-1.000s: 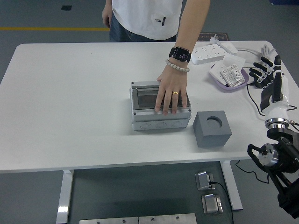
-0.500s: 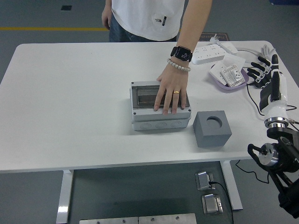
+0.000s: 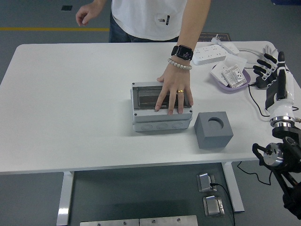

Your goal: Fetch the battery,place it into the box,close the lid of the box

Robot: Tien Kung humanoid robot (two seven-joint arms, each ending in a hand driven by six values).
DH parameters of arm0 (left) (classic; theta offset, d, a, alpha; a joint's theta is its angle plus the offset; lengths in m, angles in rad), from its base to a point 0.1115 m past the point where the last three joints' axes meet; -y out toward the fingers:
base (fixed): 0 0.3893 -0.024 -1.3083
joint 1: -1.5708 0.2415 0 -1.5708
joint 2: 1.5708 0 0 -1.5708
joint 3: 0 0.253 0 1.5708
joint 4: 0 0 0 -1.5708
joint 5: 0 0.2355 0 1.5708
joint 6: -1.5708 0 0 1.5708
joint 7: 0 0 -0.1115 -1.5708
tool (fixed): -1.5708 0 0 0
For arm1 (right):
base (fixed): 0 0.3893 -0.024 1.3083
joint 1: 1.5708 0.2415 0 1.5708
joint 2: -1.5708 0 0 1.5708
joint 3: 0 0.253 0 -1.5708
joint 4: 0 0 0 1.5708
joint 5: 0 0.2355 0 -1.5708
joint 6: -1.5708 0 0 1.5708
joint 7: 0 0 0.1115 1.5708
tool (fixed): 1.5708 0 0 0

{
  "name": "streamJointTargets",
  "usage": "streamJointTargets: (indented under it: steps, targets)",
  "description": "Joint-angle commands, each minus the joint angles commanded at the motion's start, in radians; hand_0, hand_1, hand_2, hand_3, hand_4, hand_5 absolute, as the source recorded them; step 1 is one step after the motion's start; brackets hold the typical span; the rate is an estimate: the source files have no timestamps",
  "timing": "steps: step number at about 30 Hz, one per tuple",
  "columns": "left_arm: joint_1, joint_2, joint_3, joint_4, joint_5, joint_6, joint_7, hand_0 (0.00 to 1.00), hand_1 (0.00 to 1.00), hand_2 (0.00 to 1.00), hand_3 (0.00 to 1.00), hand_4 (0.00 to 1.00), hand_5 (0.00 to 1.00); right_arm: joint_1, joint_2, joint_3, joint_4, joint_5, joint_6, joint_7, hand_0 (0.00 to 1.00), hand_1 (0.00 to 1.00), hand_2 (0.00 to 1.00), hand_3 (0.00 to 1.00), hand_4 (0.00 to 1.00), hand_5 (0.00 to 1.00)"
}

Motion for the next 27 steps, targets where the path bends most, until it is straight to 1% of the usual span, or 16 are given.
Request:
streamJointTargets:
  steps: [6, 13, 20, 27]
  targets:
    - [-0.011, 0.003, 0.004, 0.000, -0.005, 0.001, -0.005, 0.386, 0.592, 0.527, 0.493, 0.002, 0.002, 0.001, 0.000, 0.000, 0.007, -0.002, -0.002, 0.002, 0.695, 0.583, 0.621, 0.662, 0.868, 0.888]
    - [-0.029, 0.017, -0.004, 0.000, 0.004, -0.001, -0.007, 0.385, 0.593, 0.526, 0.494, 0.002, 0.002, 0.013, -0.015, -0.003, 0.005, 0.001, -0.010, -0.003, 0.696, 0.572, 0.618, 0.657, 0.867, 0.888]
    - [-0.027, 0.026, 0.001, 0.000, -0.006, -0.003, -0.006, 0.385, 0.593, 0.526, 0.493, 0.002, 0.002, 0.006, -0.013, 0.009, 0.004, -0.002, -0.015, -0.007, 0.699, 0.580, 0.619, 0.655, 0.865, 0.886]
    - [-0.013, 0.019, -0.002, 0.000, -0.009, -0.002, 0.000, 0.386, 0.593, 0.526, 0.494, 0.002, 0.002, 0.003, -0.011, 0.015, 0.014, -0.014, -0.020, -0.014, 0.697, 0.577, 0.617, 0.653, 0.864, 0.887]
